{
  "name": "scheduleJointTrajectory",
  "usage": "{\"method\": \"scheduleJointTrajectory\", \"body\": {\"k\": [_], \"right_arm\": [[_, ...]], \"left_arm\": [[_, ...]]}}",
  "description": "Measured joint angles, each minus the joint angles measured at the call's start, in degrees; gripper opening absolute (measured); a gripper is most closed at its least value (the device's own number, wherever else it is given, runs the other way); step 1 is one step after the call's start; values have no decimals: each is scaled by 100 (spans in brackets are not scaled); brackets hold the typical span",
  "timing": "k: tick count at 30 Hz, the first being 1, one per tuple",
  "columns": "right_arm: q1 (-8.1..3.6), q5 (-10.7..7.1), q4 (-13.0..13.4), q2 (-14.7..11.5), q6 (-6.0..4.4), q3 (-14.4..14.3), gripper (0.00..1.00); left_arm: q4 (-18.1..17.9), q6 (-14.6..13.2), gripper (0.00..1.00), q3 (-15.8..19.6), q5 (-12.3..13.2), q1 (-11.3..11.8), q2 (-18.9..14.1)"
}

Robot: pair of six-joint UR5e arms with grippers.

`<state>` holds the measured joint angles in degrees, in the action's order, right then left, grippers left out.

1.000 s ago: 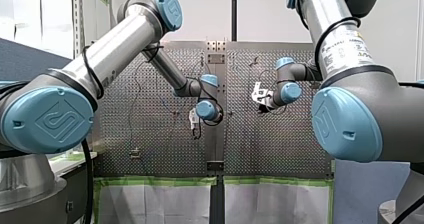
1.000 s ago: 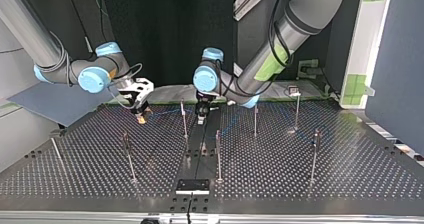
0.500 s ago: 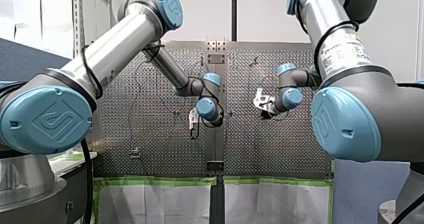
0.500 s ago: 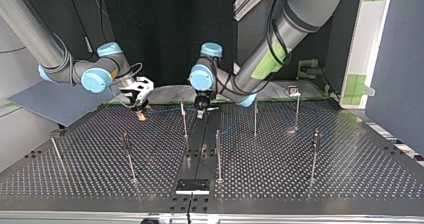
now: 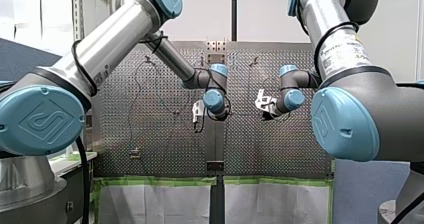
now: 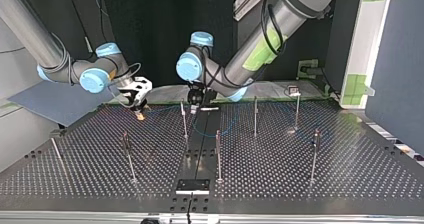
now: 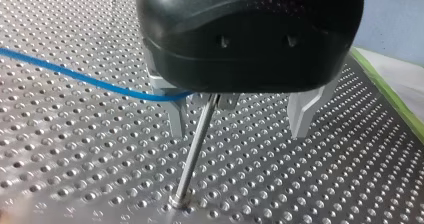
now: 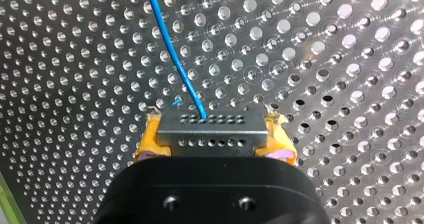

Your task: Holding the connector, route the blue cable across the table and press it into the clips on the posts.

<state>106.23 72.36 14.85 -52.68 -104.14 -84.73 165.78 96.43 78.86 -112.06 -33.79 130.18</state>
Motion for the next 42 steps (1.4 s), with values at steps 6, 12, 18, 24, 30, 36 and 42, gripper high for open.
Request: {"method": "scheduleJointTrajectory", "body": {"k": [6,12,18,24,30,36,42], "right_arm": [[-10,-4,1,0,5,1,0],[-11,-56,0,0,6,1,0],[-15,-83,-7,-1,6,0,0],[-64,-87,-7,-1,6,2,0],[-132,-92,-2,-1,19,9,0],[-154,-98,-18,-1,96,41,0],[-183,-139,-44,-2,124,84,0]], "left_arm": [[-264,-19,100,315,2,-124,-297],[-290,-79,100,701,38,-287,-539],[-294,-86,100,866,29,-512,-566],[-574,15,100,853,-183,-878,-561],[-951,28,100,658,-552,-1215,-523],[-952,80,100,305,-940,-1286,-262],[-714,222,100,-93,-1105,-1286,110]]}}
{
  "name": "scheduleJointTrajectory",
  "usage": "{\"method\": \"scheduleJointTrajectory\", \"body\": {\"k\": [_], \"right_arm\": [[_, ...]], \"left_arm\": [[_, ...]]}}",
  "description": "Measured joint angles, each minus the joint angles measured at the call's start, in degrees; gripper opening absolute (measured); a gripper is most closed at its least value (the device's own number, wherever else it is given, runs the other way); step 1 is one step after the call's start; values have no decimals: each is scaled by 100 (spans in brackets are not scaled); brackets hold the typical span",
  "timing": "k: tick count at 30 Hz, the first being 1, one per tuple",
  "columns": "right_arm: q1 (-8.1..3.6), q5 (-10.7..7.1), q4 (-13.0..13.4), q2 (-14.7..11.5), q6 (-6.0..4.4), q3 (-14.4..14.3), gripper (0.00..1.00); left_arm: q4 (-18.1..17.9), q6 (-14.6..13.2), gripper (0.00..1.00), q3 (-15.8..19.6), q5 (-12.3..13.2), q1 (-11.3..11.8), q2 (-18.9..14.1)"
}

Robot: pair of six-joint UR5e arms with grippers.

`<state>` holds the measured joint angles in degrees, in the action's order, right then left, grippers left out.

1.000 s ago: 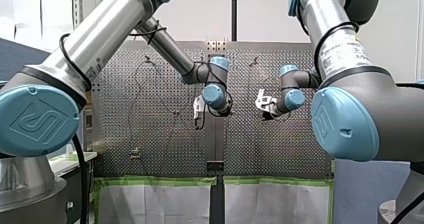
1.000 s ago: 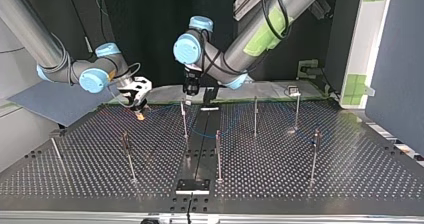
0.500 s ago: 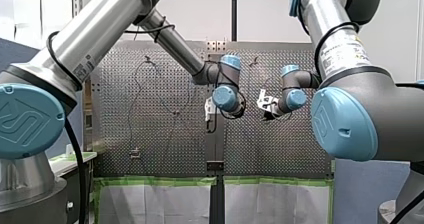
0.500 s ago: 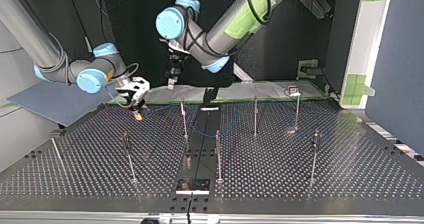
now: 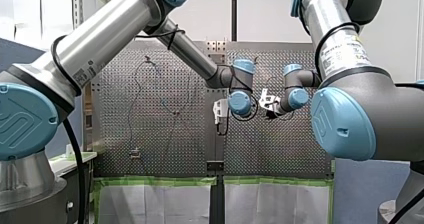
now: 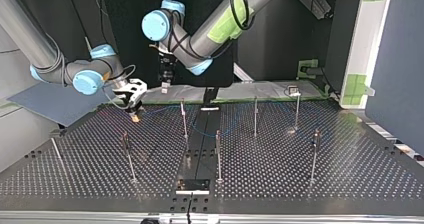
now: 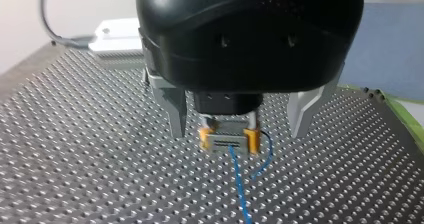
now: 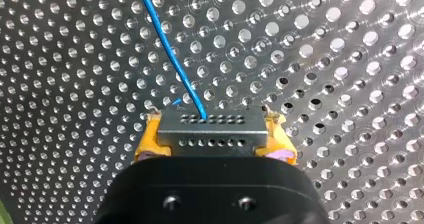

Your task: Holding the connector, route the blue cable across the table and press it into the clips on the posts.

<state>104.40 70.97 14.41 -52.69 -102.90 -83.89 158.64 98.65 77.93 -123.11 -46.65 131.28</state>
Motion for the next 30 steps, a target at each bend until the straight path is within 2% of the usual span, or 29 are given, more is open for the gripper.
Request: {"method": "scheduleJointTrajectory", "body": {"k": [11,21,30], "right_arm": [[-37,-40,-35,-7,34,35,0],[-63,-67,-68,-8,54,38,0],[-68,-68,-70,-8,63,38,0]], "left_arm": [[215,96,100,-651,-33,-18,182],[723,234,100,-1256,-161,23,732],[765,361,100,-1768,-127,60,1060]]}}
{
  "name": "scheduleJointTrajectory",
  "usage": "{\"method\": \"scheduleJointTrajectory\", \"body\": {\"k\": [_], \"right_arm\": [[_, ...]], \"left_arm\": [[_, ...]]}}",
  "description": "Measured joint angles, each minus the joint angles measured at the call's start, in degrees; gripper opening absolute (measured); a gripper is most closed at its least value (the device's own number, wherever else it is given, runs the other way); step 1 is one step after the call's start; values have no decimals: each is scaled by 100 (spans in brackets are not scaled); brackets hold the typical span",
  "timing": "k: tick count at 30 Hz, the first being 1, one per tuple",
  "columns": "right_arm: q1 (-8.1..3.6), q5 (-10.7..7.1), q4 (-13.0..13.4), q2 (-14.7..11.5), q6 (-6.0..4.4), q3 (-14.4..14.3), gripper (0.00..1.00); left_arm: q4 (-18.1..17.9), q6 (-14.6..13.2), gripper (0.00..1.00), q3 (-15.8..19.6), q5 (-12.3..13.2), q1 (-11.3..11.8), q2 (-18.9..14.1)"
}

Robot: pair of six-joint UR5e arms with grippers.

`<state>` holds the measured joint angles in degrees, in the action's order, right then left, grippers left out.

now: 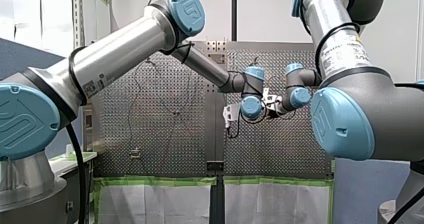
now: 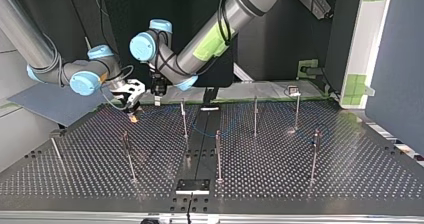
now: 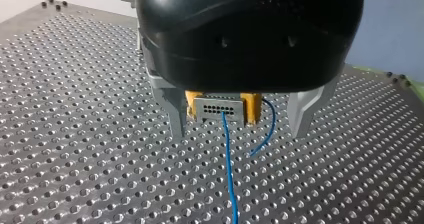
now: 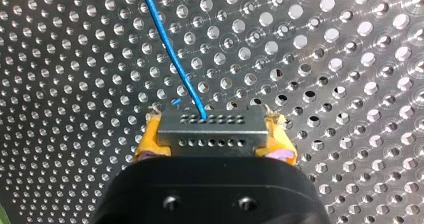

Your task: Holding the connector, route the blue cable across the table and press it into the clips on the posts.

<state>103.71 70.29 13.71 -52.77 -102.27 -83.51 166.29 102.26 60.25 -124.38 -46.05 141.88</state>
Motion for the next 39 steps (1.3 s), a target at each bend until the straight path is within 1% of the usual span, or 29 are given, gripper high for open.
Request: {"method": "scheduleJointTrajectory", "body": {"k": [7,10,15,21,29,33,39], "right_arm": [[2,-17,-7,0,4,0,0],[3,-23,-17,0,4,0,0],[5,-26,-25,0,4,0,0],[4,-26,-26,0,4,0,0],[2,-26,-26,0,4,0,0],[1,-26,-26,-1,4,1,0],[1,-26,-27,-1,4,6,0]], "left_arm": [[132,24,100,-389,-119,45,357],[91,21,100,-570,-194,96,480],[-35,18,100,-818,-211,156,531],[-87,12,100,-875,-208,194,577],[-25,10,100,-1060,-231,284,894],[-35,3,100,-1166,-313,302,933],[-33,-18,100,-1217,-435,291,936]]}}
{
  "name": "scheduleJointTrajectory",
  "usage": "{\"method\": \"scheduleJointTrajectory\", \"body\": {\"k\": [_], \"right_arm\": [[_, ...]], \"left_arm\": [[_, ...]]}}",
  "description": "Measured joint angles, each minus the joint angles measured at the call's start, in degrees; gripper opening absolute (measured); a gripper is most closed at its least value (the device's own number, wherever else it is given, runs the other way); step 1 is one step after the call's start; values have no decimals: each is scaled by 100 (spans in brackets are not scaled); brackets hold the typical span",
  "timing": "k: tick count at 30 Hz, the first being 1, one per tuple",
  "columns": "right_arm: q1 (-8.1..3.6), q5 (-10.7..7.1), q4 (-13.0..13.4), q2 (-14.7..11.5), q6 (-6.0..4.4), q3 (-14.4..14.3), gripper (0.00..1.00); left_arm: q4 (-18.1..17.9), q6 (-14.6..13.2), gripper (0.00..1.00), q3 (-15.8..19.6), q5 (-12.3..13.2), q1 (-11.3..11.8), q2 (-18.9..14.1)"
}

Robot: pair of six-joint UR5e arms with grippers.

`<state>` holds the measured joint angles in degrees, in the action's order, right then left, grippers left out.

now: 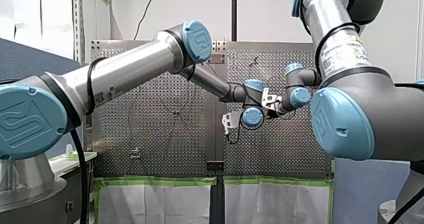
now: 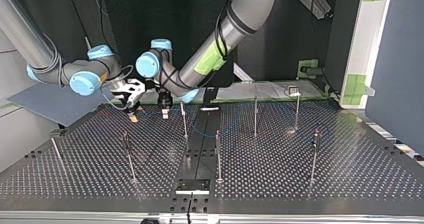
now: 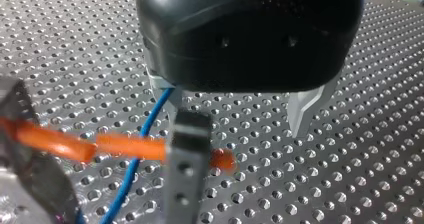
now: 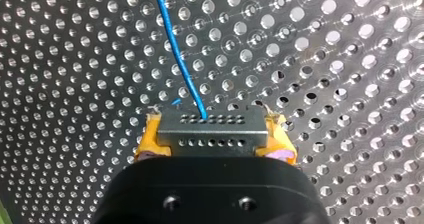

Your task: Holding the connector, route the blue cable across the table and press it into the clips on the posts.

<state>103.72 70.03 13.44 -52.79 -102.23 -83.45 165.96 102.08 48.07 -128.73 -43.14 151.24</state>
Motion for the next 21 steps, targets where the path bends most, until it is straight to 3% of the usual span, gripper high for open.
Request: {"method": "scheduleJointTrajectory", "body": {"k": [6,7,8,9,10,11,12,14,15,17,21], "right_arm": [[0,-1,-3,1,0,17,0],[0,-1,-5,1,0,21,0],[0,-1,-8,1,1,24,0],[0,-1,-17,1,5,28,0],[1,0,-34,1,15,33,0],[1,0,-50,1,26,38,0],[1,0,-68,1,39,41,0],[2,0,-119,1,74,53,0],[2,0,-142,1,89,59,0],[8,0,-211,1,132,78,0],[26,0,-372,-3,221,119,0]], "left_arm": [[22,-15,100,15,-202,-29,2],[24,-17,96,17,-222,-32,2],[23,-22,77,20,-234,-36,3],[17,-35,77,22,-243,-43,3],[10,-45,64,22,-247,-49,2],[1,-53,41,23,-253,-54,1],[-14,-61,41,22,-259,-59,-1],[-52,-60,14,20,-265,-66,-2],[-77,-53,14,19,-267,-69,-2],[-101,-27,0,14,-269,-72,-3],[-118,20,0,-20,-273,-89,-3]]}}
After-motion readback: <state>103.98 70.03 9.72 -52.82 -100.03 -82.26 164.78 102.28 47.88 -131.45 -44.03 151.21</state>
